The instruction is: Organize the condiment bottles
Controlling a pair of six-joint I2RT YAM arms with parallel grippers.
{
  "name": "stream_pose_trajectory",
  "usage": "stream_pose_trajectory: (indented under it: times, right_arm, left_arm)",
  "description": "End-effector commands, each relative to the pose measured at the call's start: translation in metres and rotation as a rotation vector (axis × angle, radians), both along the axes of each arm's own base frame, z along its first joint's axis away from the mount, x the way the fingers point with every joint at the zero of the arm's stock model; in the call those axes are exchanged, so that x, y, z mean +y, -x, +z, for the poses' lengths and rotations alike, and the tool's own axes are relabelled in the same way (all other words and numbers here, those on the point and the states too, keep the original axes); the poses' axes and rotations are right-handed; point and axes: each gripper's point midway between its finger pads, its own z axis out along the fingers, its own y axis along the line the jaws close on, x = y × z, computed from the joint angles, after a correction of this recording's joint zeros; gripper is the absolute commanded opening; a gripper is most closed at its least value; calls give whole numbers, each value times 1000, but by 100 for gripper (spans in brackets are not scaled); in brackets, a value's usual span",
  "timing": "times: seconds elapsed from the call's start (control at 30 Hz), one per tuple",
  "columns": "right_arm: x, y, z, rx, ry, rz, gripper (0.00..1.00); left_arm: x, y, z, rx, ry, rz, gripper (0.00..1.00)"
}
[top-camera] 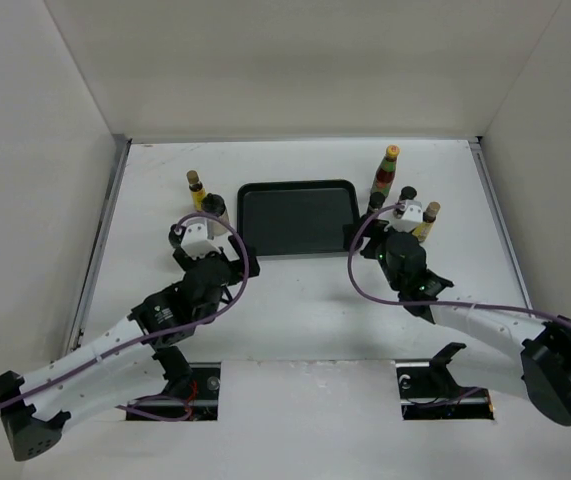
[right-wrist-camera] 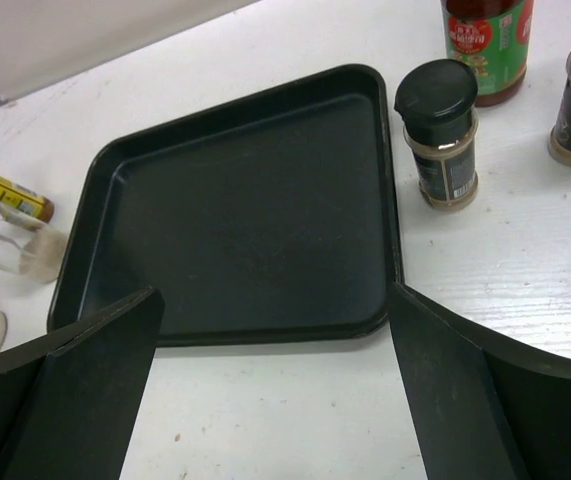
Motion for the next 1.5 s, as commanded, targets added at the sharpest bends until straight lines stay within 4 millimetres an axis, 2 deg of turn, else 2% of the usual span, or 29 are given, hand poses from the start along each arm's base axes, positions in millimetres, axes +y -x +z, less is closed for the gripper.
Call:
stream_pose_trajectory:
  times: [0.0, 0.2, 0.27, 0.4, 0.57, 0.6, 0.63, 0.67, 0.7, 0.73, 0.77, 0.8, 0.87, 1.0, 1.1, 1.27, 1.47]
  right_arm:
    - [17, -7, 29, -70, -34, 37, 100]
    - [17, -8, 26, -65, -26, 36, 100]
    - [17, -9, 24, -61, -18, 35, 100]
    - [19, -8, 27, -72, 12, 48, 100]
    - [24, -3, 33, -90, -4, 75, 100]
    - [28, -1, 35, -94, -9, 98, 85]
    - [33, 1, 36, -95, -11, 121, 60]
    - [34, 2, 37, -97, -14, 128, 40]
    - [36, 2, 37, -95, -14, 136, 28]
    - [37, 2, 36, -88, -11, 141, 22]
    - [38, 2, 34, -81, -5, 144, 20]
    - [39, 1, 32, -76, -1, 144, 22]
    - [42, 1, 30, -70, 6, 151, 27]
    - [49, 0, 25, -68, 18, 167, 46]
    - [53, 0, 24, -67, 30, 171, 57]
    - [54, -2, 17, -51, 46, 171, 61]
    - [54, -2, 15, -45, 52, 172, 61]
  left_arm:
    - [10, -4, 10, -47, 33, 50, 100]
    - [18, -13, 1, -27, -17, 99, 100]
    - [21, -18, 6, -37, -29, 123, 100]
    - [25, -35, 29, -110, -75, 161, 100]
    - [38, -69, 75, -247, -96, 256, 100]
    - [43, -79, 84, -267, -106, 282, 100]
    - [45, -89, 91, -278, -121, 290, 100]
    - [46, -100, 96, -282, -134, 285, 94]
    - [47, -113, 100, -280, -140, 280, 75]
    - [49, -125, 103, -273, -143, 277, 60]
    - [50, -137, 103, -255, -151, 277, 52]
    - [52, -148, 102, -233, -159, 282, 45]
    - [55, -168, 98, -191, -174, 291, 45]
    - [70, -205, 87, -108, -175, 321, 63]
    - [82, -225, 71, -34, -147, 327, 66]
    - [109, -242, 39, 72, -128, 370, 63]
    - [118, -254, 8, 137, -161, 400, 59]
